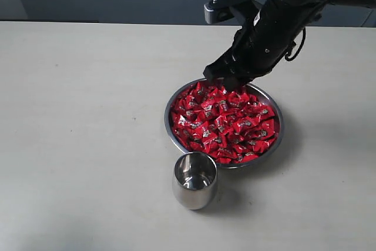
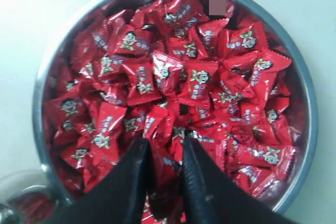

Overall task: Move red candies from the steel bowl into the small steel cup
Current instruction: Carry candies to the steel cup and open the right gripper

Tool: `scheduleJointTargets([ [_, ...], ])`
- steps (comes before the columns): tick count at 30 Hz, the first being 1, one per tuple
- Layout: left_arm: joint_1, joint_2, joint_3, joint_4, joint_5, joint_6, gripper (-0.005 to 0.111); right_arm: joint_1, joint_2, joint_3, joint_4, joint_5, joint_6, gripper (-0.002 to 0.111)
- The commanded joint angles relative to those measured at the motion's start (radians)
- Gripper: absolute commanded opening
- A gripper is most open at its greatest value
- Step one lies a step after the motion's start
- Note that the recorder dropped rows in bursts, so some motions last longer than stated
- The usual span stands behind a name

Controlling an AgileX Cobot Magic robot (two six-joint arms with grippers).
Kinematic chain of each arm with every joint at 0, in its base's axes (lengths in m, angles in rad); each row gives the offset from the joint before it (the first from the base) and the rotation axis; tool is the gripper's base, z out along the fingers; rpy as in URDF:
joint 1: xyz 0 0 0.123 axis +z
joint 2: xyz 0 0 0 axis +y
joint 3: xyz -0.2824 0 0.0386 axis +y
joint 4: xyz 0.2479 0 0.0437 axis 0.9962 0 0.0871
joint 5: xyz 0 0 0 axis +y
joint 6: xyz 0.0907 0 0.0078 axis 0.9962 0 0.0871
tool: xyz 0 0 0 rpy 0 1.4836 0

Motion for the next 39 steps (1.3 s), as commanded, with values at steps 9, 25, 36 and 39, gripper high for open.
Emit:
scheduleJointTargets([
  [9,-0.007,-0.005,0.005,0.002,-0.008,-0.001,0.0,0.132,-0.201,0.259,0.099,-0.118,-0.057,-0.001],
  [25,-0.007,-0.005,0.005,0.002,-0.008,-0.001,0.0,0.286,-0.109,0.263,0.144,-0.159,-0.094,-0.001],
  [36,-0.007,-0.005,0.005,0.002,-0.008,-0.001,0.0,0.286,-0.091,0.263,0.151,-0.14,-0.096,-0.001],
  [39,-0.007,-0.005,0.005,0.002,-0.008,-0.001,0.0,0.286,-0.091,0.263,0.151,-0.119,-0.106,-0.001],
])
